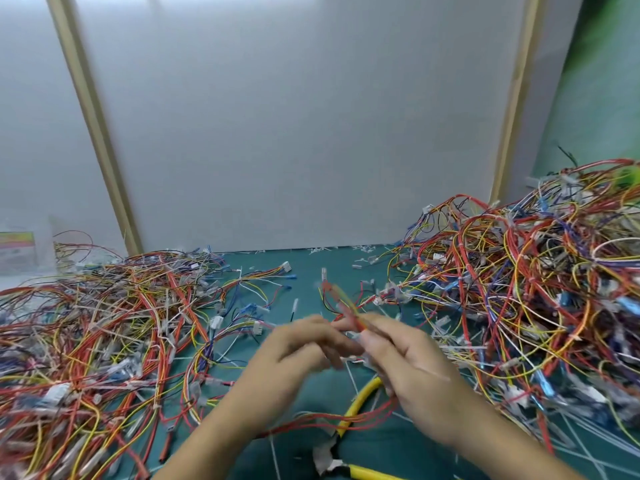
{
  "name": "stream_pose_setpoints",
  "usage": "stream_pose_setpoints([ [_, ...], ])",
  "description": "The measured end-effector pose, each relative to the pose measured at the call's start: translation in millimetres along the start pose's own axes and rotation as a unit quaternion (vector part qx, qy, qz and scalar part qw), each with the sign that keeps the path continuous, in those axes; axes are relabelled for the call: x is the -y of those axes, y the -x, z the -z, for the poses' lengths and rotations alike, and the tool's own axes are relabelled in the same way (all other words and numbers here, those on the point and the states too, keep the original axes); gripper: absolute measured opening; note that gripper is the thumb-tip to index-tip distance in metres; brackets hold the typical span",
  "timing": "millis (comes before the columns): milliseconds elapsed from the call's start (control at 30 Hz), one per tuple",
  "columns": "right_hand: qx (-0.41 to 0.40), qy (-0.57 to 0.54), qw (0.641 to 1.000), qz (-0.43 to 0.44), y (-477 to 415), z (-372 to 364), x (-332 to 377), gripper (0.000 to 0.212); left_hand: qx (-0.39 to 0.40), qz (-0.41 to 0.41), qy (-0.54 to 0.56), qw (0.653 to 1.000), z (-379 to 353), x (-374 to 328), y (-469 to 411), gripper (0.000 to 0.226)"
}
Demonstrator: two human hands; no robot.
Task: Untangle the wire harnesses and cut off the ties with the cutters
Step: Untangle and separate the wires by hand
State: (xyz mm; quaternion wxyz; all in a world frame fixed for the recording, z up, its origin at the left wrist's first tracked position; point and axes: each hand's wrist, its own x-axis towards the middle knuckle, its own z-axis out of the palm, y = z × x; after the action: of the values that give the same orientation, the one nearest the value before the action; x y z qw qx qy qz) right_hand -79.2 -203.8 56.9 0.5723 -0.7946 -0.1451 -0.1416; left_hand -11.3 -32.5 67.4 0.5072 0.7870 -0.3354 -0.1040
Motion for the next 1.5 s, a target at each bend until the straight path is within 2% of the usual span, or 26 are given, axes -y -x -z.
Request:
stream_pose_setpoints([
  [67,0.039,0.099,0.994,0.022,3.1,-1.4,0.4,0.028,-0.019,0.072,0.069,0.995,1.6,1.3,-4.8,0.032],
  [133,0.056,0.195,0.978,0.051,4.8,0.0,-0.2,0.024,-0.099,0.096,0.146,0.98,1.1,4.6,-5.4,0.061],
  [167,0.06,0.229,0.969,0.067,5.3,0.8,-0.2,0.022,-0.135,0.109,0.16,0.972,2.1,5.1,-5.2,0.069],
  [233,0.072,0.27,0.955,0.099,6.4,0.0,2.2,0.018,-0.153,0.101,0.202,0.962,2.4,8.0,-1.3,0.063],
  [333,0.097,0.315,0.937,0.111,7.6,-3.1,5.5,0.017,-0.108,0.039,0.311,0.943,3.9,7.4,1.4,0.032],
  [467,0.11,0.326,0.934,0.096,8.4,-2.1,6.4,0.011,-0.099,0.065,0.301,0.946,5.9,4.6,2.7,0.037],
  [567,0.123,0.325,0.934,0.084,9.0,-2.1,5.8,0.031,-0.062,0.099,0.302,0.946,2.8,5.5,2.7,0.041],
  [633,0.136,0.339,0.928,0.076,9.6,-3.2,3.6,0.031,-0.053,0.068,0.304,0.949,2.5,8.1,3.8,0.028],
  [700,0.135,0.347,0.925,0.069,9.4,-4.7,2.9,0.023,-0.067,0.043,0.303,0.95,5.1,9.6,5.2,0.027],
  [833,0.119,0.256,0.959,0.031,8.0,-5.0,2.9,0.028,-0.09,0.007,0.305,0.948,8.2,7.4,5.5,0.03],
  [900,0.09,0.145,0.985,-0.004,7.6,-4.9,2.8,0.024,-0.089,-0.009,0.329,0.94,9.0,4.3,5.8,0.028],
  [967,0.048,0.036,0.998,-0.032,5.7,-5.2,1.3,0.025,-0.088,-0.021,0.362,0.928,10.8,2.1,6.4,0.037],
  [1200,-0.004,-0.124,0.989,-0.075,0.4,-3.6,3.8,0.035,-0.105,-0.051,0.435,0.893,13.7,-0.9,8.2,0.029],
  [1333,0.003,-0.185,0.977,-0.107,-0.2,-3.7,5.3,0.036,-0.108,-0.063,0.428,0.895,12.4,-0.9,9.3,0.029],
  [1500,0.037,-0.258,0.954,-0.148,1.7,-4.5,7.4,0.026,-0.125,-0.07,0.398,0.906,9.9,2.3,8.2,0.033],
])
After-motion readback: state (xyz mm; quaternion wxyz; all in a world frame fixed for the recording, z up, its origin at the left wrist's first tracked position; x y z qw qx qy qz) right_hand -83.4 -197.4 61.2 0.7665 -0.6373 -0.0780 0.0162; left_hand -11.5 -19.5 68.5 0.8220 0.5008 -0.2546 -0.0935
